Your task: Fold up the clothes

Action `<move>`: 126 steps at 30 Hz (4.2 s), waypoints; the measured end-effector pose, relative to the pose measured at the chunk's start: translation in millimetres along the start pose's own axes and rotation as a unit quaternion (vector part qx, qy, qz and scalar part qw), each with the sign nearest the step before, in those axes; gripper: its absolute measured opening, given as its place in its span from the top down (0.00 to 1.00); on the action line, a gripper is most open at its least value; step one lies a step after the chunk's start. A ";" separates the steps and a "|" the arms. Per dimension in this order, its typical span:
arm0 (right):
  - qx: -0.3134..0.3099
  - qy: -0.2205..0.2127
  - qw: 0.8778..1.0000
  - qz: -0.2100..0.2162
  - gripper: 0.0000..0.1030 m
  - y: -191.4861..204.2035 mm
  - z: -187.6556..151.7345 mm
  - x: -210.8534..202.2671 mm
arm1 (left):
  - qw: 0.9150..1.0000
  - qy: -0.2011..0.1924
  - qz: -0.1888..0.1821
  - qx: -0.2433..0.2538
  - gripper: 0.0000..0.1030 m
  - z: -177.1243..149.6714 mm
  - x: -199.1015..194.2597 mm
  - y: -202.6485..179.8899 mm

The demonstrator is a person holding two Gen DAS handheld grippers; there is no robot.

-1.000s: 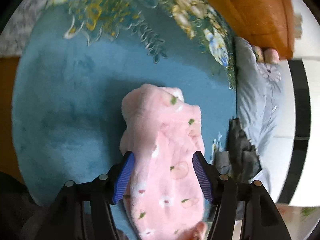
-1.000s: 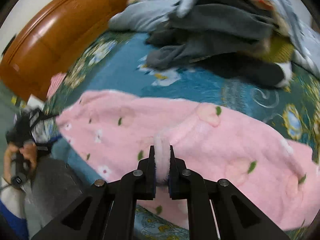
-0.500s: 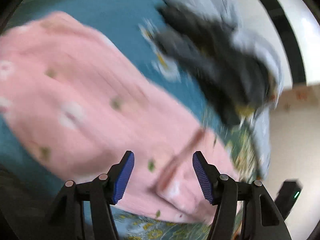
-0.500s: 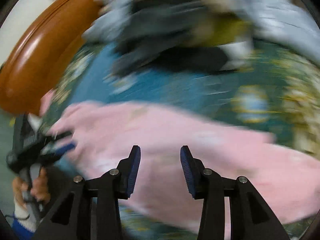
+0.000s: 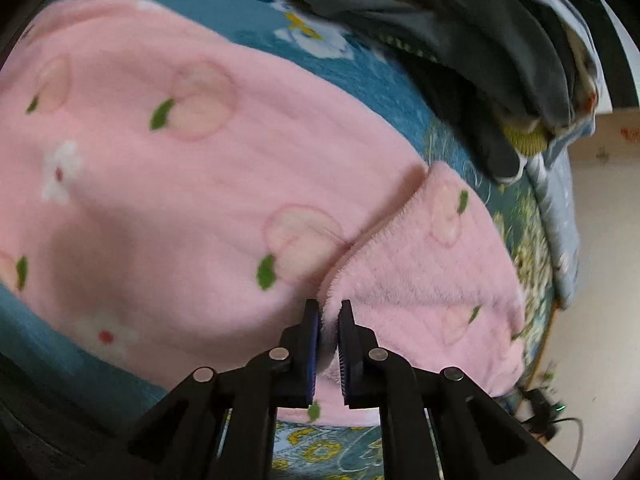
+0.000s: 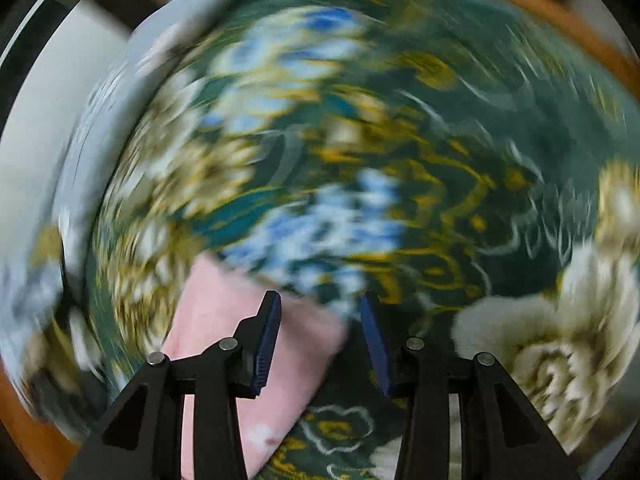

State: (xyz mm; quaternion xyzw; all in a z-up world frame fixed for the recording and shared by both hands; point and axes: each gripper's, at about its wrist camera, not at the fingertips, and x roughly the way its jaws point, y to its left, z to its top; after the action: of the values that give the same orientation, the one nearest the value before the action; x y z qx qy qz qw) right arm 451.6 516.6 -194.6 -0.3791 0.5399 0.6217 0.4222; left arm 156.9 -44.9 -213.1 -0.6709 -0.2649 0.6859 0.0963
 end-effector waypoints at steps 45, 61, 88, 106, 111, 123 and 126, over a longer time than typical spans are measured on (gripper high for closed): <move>-0.599 0.152 0.773 0.144 0.55 303.1 -291.9 -33.3 | 0.986 -0.002 -0.143 0.079 0.42 -21.2 -8.4 -35.6; -0.751 0.133 0.641 0.087 0.97 306.4 -350.5 -8.7 | 0.988 0.047 -0.115 0.091 0.87 -35.5 23.1 -65.0; -0.725 0.165 0.658 0.124 0.74 376.5 -383.0 31.9 | 0.998 0.022 -0.041 0.045 0.56 13.4 18.7 -12.6; -0.705 0.259 0.625 0.214 0.71 343.7 -398.6 -20.5 | 0.990 -0.068 -0.098 -0.074 0.88 12.5 -47.7 37.7; -0.719 0.256 0.629 0.145 0.71 345.1 -417.9 25.6 | 0.994 -0.070 -0.058 -0.063 0.86 18.3 -42.6 35.4; -0.681 0.265 0.675 0.102 0.71 346.5 -411.4 59.8 | 0.954 -0.223 -0.021 -0.199 0.42 36.9 -138.0 148.1; -0.688 0.259 0.671 0.094 0.71 347.5 -415.3 58.3 | 0.922 -0.287 0.050 -0.254 0.35 37.8 -179.7 191.9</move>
State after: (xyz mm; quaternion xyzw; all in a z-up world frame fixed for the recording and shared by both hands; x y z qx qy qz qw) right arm 112.6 90.6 -180.4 -0.6554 0.0800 0.7301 -0.1758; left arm 177.7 -302.8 -153.0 -0.4597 -0.4128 0.7625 -0.1917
